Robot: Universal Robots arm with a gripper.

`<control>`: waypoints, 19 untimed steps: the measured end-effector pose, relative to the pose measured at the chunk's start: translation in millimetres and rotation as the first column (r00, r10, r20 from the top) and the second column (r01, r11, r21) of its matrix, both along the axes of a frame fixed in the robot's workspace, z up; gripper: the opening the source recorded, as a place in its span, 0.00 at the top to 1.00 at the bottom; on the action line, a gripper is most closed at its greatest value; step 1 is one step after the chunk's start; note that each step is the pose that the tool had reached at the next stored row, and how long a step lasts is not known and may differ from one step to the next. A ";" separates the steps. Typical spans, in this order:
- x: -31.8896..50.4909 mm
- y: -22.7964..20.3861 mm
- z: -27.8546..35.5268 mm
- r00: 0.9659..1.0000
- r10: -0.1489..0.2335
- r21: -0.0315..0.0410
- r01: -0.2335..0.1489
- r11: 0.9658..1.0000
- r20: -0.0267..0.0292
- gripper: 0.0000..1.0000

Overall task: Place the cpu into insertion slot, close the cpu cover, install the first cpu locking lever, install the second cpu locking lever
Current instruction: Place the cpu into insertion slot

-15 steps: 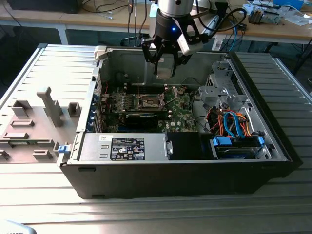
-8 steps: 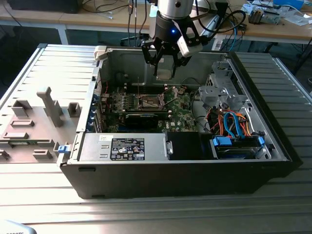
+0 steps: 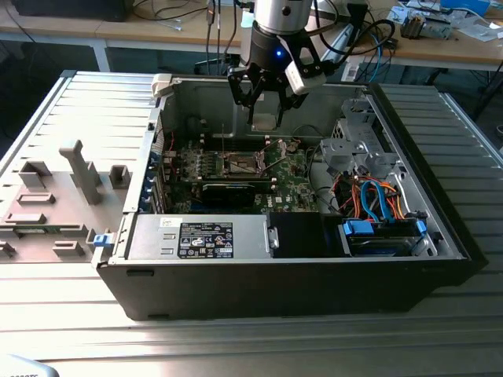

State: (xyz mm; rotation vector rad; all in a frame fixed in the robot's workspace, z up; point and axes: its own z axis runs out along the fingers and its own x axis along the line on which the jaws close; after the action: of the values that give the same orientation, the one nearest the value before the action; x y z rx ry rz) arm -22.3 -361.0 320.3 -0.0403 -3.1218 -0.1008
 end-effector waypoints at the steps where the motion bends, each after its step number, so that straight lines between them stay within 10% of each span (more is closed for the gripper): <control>1: 0.0 0.0 -0.7 1.000 0.000 0.000 0.000 1.000 0.000 0.46; 19: 0.0 0.0 -9.5 1.000 0.000 0.000 0.000 1.000 0.000 0.46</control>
State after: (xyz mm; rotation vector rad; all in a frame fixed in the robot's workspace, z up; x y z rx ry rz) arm -22.3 -361.0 310.8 -0.0403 -3.1218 -0.1009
